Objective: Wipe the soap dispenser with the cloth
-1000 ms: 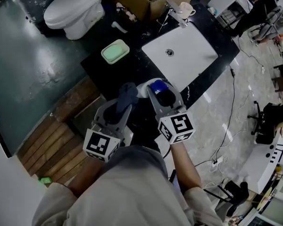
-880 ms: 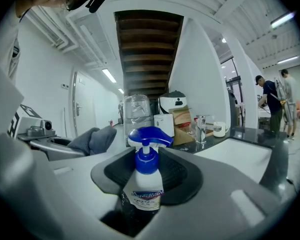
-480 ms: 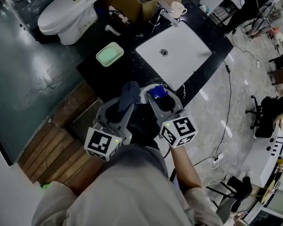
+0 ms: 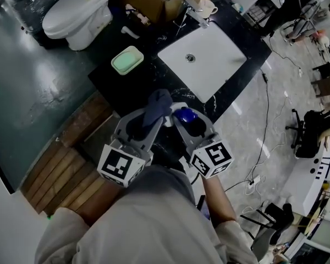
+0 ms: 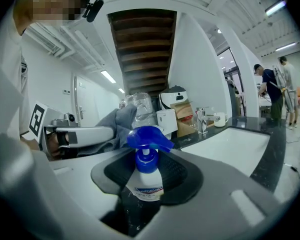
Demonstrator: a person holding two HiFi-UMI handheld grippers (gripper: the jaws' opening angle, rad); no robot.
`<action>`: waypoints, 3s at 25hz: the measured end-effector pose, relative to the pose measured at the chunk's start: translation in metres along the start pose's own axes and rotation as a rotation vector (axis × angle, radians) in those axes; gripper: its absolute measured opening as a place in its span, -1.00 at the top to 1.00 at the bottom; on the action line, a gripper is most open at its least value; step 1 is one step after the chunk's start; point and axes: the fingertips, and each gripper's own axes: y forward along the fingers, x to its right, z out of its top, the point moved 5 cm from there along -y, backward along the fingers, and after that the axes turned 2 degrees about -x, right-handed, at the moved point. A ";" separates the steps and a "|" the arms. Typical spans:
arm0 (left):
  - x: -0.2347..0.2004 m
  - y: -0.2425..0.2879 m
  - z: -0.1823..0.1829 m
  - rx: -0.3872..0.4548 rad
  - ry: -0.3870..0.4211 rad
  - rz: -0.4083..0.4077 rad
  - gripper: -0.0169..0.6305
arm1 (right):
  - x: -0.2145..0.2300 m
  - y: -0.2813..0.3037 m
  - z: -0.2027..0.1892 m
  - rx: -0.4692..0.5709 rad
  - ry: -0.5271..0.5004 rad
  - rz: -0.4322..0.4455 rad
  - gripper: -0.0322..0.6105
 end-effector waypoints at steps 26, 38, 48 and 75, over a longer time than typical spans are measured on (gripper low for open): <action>-0.003 0.025 -0.036 -0.070 -0.051 -0.041 0.67 | 0.000 -0.015 -0.008 0.012 0.034 -0.001 0.47; -0.013 0.030 -0.052 -0.120 -0.061 -0.014 0.67 | -0.001 -0.019 -0.009 0.007 0.028 0.002 0.47; -0.026 0.035 -0.069 -0.163 -0.081 0.004 0.67 | -0.002 -0.018 -0.009 -0.002 0.016 0.007 0.47; -0.042 0.043 -0.103 -0.232 -0.134 0.035 0.67 | -0.003 -0.030 -0.018 -0.010 -0.005 0.003 0.47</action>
